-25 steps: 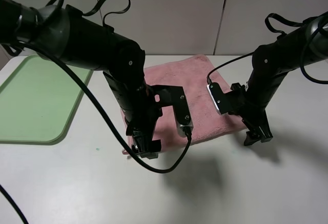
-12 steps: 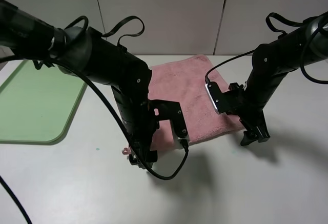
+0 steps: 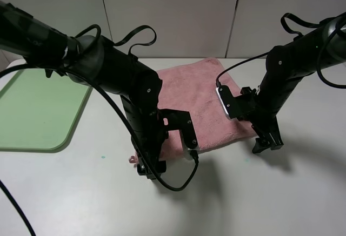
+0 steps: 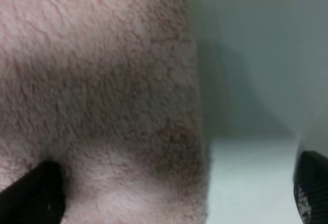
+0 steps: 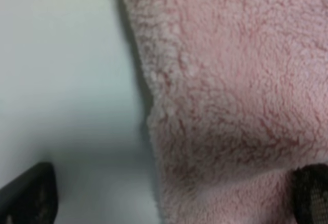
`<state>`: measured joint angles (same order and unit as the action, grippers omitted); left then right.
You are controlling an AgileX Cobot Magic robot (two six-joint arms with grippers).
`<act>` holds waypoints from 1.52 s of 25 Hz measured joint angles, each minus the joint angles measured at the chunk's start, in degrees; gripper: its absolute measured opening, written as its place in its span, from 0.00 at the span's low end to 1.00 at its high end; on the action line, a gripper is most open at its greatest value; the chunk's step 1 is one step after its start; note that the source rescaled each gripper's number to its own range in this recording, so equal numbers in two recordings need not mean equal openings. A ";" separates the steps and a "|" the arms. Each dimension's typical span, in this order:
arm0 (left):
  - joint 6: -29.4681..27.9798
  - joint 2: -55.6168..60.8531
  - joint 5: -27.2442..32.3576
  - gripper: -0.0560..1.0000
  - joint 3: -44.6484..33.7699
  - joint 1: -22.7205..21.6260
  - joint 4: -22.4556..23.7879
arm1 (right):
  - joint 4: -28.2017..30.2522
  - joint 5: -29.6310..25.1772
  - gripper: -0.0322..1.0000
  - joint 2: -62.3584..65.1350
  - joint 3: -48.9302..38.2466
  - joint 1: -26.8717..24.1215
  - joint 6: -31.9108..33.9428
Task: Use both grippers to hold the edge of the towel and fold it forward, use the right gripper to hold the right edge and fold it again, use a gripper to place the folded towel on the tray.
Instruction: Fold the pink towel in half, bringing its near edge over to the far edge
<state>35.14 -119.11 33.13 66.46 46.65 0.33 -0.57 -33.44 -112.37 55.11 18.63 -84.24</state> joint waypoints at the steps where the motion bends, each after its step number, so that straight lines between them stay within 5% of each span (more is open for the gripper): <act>1: -0.01 0.00 -0.13 0.88 0.00 0.00 0.00 | -0.06 0.00 1.00 0.00 0.00 0.00 0.00; 8: -0.12 -0.23 -1.49 0.67 0.00 0.00 0.89 | -0.38 0.02 0.96 0.00 0.00 0.00 -0.07; 12: -0.12 -0.25 -2.07 0.53 0.00 0.00 1.01 | -0.97 1.50 0.71 0.00 0.00 0.00 -0.07; 16: -0.12 -0.25 -2.25 0.38 0.04 0.00 1.01 | -1.18 3.22 0.32 -0.10 0.00 0.00 -0.21; 21: -0.12 -0.25 -2.29 0.09 0.04 0.00 1.01 | -1.24 3.90 0.04 -0.23 0.00 0.00 -0.21; 38: -0.12 0.26 -1.89 0.06 0.04 0.00 0.79 | -1.30 4.21 0.03 -0.23 0.00 0.00 -0.21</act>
<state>35.03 -118.85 31.24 66.50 46.65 1.12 -1.86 -29.23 -112.59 55.11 18.63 -84.45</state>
